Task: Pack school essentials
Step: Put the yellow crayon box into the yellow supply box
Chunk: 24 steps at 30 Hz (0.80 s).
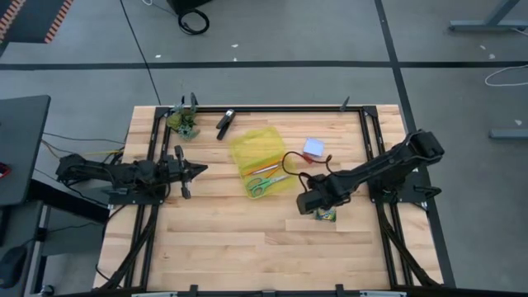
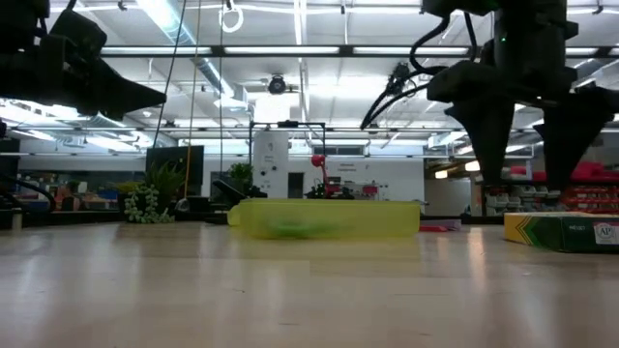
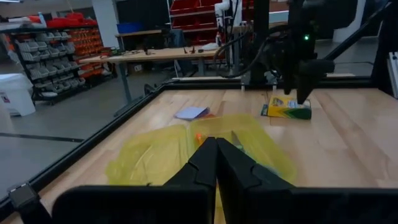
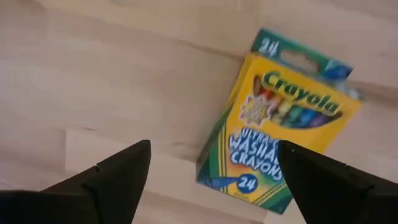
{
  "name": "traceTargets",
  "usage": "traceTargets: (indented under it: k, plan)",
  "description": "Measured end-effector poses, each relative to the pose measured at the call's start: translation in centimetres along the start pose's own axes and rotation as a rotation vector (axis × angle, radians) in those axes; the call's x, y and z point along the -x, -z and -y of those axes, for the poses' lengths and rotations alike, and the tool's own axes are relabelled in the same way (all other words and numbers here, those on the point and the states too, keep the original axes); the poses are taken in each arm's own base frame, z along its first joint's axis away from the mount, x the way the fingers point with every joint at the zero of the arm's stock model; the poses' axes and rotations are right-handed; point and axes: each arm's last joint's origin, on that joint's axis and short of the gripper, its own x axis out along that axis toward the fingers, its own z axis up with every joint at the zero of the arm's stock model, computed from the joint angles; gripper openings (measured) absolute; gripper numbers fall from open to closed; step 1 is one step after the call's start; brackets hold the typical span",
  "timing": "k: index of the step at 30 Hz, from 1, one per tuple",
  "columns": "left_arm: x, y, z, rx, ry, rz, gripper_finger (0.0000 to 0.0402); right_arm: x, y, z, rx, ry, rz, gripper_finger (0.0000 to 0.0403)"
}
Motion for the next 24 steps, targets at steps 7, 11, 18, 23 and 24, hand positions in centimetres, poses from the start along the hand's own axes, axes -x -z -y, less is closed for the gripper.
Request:
traceTargets:
  k: [7,11,18,23,24]
  plan:
    - [0.0,0.1,0.0,-0.002,0.000,-0.006,0.0020,1.4,-1.1,0.6,-0.097,-0.028,0.004,0.0360]
    - [0.0,0.2,0.0,-0.006,0.002,-0.016,0.0021,0.8,-1.1,0.9,-0.109,0.034,-0.059,0.0386]
    - [0.0,0.2,0.1,-0.006,0.027,-0.019,0.0009,-0.5,-1.7,1.7,-0.185,0.173,-0.090,0.0396]
    - [0.0,0.2,0.1,-0.007,0.030,-0.020,0.0014,-0.5,-1.7,1.7,-0.218,0.175,-0.086,0.0399]
    - [0.0,0.2,0.1,-0.007,0.031,-0.020,0.0016,-0.5,-1.7,1.7,-0.219,0.171,-0.077,0.0399]
